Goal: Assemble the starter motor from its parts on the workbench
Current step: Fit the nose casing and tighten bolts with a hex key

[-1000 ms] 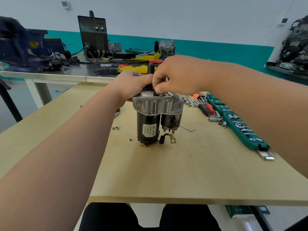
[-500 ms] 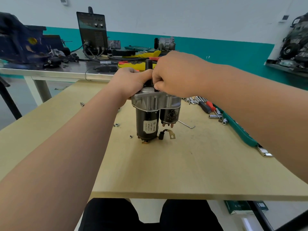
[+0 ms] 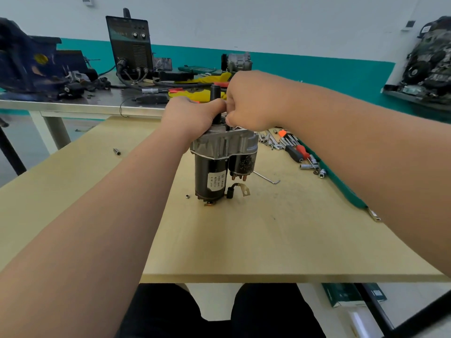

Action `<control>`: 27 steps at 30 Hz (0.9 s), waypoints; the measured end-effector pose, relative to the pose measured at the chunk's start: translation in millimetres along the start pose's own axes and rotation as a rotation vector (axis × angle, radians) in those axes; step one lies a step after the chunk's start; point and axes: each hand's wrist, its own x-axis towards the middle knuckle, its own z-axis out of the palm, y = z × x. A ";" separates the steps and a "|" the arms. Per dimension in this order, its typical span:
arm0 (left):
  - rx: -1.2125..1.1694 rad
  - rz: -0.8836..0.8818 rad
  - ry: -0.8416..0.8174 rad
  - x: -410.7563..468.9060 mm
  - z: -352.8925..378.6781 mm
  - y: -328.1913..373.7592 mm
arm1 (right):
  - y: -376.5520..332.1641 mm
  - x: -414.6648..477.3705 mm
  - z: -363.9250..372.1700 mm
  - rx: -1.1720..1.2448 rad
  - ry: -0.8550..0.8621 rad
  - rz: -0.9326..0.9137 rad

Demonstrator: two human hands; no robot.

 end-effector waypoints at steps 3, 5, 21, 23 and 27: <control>0.005 -0.013 0.042 -1.4 4.5 2.8 | -3.3 -1.8 2.8 -0.058 0.042 0.019; 0.002 -0.015 0.051 -2.3 6.6 3.9 | -4.9 -2.0 4.9 -0.067 0.073 0.035; 0.060 0.058 -0.107 13.5 -5.6 -3.5 | 100.2 2.7 84.7 0.776 0.385 0.454; 0.041 0.073 -0.150 17.0 -9.8 -6.0 | 113.0 1.5 134.6 0.767 0.129 0.582; -0.017 0.094 -0.229 21.4 -18.9 -12.2 | 108.2 10.2 189.8 0.689 -0.014 0.585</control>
